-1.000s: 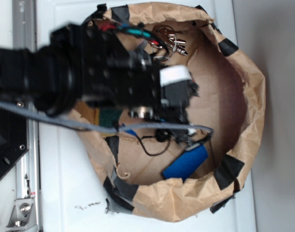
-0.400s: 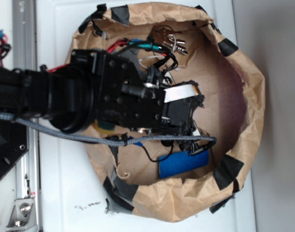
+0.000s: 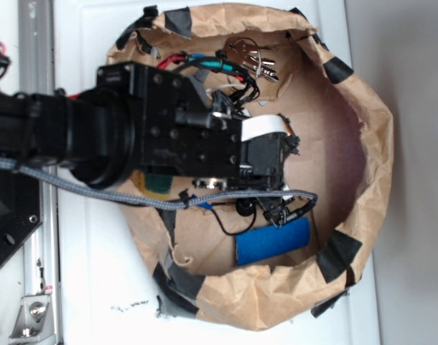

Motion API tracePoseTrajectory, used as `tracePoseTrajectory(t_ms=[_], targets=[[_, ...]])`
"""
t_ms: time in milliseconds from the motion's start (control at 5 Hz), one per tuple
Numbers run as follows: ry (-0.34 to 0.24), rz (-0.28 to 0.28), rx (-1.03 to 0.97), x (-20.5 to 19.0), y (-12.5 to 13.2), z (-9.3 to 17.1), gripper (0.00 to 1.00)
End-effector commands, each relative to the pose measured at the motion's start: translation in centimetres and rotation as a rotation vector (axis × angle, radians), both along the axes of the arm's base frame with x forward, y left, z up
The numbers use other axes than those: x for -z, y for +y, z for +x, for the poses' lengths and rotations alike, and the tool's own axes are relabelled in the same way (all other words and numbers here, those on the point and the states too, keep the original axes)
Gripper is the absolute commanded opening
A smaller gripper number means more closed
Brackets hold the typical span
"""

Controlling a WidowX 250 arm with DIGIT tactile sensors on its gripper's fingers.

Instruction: Grab the black box.

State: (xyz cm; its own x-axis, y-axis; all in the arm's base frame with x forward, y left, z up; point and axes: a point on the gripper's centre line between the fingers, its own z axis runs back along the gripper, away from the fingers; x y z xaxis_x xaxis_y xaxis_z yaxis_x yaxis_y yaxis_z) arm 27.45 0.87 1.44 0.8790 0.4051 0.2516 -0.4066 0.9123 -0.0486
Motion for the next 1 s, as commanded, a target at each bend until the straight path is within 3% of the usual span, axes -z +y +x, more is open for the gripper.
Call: tracePoseTrajectory(t_ms=[0, 800], targets=[[-0.031, -0.053, -0.011, -3.3, 2.7, -0.1, 0.0], [-0.076, -0.113, -0.047, -6.4, 3.5, 0.0, 0.0]])
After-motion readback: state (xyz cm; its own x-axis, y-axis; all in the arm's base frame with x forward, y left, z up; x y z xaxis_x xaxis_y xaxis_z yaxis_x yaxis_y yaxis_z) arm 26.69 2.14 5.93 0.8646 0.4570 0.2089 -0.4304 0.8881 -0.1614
